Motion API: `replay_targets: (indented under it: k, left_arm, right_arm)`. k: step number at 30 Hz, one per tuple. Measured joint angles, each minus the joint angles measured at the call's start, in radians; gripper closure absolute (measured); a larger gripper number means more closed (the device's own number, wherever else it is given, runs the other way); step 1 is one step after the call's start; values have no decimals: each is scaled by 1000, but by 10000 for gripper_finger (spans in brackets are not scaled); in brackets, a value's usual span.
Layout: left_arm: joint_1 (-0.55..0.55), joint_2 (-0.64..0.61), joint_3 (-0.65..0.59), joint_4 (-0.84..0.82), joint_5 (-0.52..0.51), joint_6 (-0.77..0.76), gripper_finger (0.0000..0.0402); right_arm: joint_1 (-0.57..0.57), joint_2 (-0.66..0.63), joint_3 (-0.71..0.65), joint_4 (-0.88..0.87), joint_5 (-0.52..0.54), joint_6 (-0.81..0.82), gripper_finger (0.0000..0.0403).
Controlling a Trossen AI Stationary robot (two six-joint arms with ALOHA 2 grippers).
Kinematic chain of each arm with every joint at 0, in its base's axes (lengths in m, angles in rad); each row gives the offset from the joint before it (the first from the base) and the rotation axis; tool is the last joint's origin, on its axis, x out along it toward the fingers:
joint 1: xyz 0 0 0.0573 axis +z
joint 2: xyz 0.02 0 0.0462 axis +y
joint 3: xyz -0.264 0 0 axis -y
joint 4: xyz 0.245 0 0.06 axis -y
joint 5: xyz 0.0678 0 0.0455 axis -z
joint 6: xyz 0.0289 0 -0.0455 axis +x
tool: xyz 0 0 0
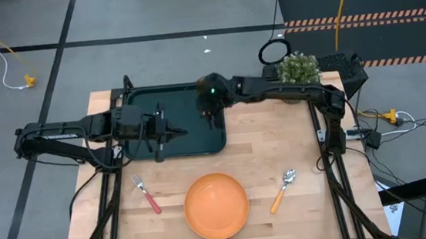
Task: Pick and place plate/cup/fork/spoon on tray
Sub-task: Put the orange cup on the black tray
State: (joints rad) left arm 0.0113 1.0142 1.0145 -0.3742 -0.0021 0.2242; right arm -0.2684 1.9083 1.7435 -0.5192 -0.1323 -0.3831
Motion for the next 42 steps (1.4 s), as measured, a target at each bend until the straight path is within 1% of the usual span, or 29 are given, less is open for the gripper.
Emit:
replay_targets:
  k: [5, 9, 14, 19, 21, 24, 27, 32, 38, 42]
  left_arm:
    - [0, 0, 0, -5, 0, -14, 385]
    - [0, 0, 0, -4, 0, -17, 385]
    - [0, 0, 0, 8, 0, -18, 385]
    - [0, 0, 0, 10, 0, -20, 385]
    - [0, 0, 0, 10, 0, -23, 385]
    - [0, 0, 0, 10, 0, -26, 385]
    - [0, 0, 0, 10, 0, -26, 385]
    - [0, 0, 0, 9, 0, -23, 385]
    - [0, 0, 0, 9, 0, -23, 385]
    - [0, 0, 0, 9, 0, -23, 385]
  right_arm:
    - [15, -11, -152, 157, 1, -23, 215]
    - [4, -4, -256, 249, 5, -23, 237]
    - [-26, -8, -313, 326, 7, 9, 296]
    - [-60, -8, -387, 518, 9, 63, 371]
    - [-70, -8, -418, 574, 11, 73, 393]
    - [-85, -8, -444, 635, 10, 99, 395]
    - [-100, -8, -458, 656, 10, 128, 393]
    - [-119, -8, -495, 718, 10, 143, 402]
    - [-141, -8, -530, 765, 74, 163, 402]
    - [-156, -8, -534, 772, 82, 163, 402]
